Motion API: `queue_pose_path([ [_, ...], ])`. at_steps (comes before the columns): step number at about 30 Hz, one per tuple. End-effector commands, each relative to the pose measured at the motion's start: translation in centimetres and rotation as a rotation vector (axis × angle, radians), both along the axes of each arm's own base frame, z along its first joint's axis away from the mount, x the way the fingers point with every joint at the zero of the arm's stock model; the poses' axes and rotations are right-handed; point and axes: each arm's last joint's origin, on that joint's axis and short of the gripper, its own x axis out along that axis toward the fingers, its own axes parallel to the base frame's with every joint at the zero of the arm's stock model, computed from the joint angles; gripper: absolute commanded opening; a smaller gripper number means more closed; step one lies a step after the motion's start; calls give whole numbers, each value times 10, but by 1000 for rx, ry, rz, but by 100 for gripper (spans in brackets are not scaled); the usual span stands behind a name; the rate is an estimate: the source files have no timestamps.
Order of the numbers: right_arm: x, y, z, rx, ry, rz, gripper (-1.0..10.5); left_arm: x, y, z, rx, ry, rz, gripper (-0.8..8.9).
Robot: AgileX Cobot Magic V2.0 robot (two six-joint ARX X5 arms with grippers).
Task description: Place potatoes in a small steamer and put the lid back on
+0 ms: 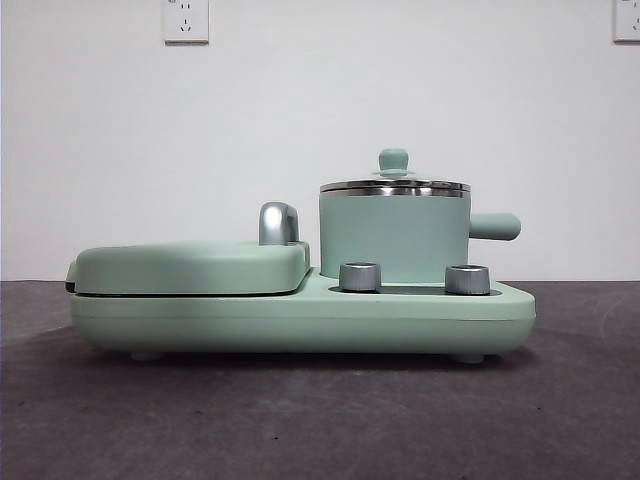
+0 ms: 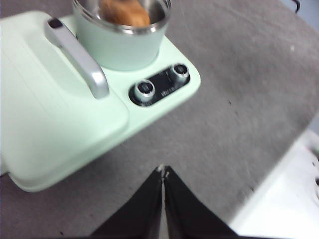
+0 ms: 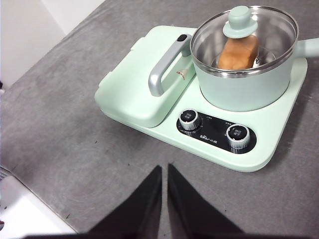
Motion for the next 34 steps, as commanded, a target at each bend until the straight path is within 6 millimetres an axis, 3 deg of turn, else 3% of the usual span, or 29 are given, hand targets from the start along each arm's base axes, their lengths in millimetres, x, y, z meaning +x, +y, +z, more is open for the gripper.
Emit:
queue_pose_path([
  [1, 0, 1, 3, 1, -17, 15, 17, 1, 5, -8, -36, -43, 32, 6],
  [9, 0, 1, 3, 1, -17, 15, 17, -1, 50, -93, -160, -279, 333, 6],
  [14, 0, 1, 3, 1, -17, 15, 17, -11, 69, -145, -93, -336, 453, 6],
  [17, 0, 1, 3, 1, -17, 15, 17, -14, 73, -167, -61, -343, 482, 5],
  [23, 0, 1, 3, 1, -17, 15, 17, -16, 80, -187, -8, -361, 635, 5],
  [34, 0, 1, 3, 1, -17, 15, 17, -16, 92, -199, -6, -457, 792, 5],
])
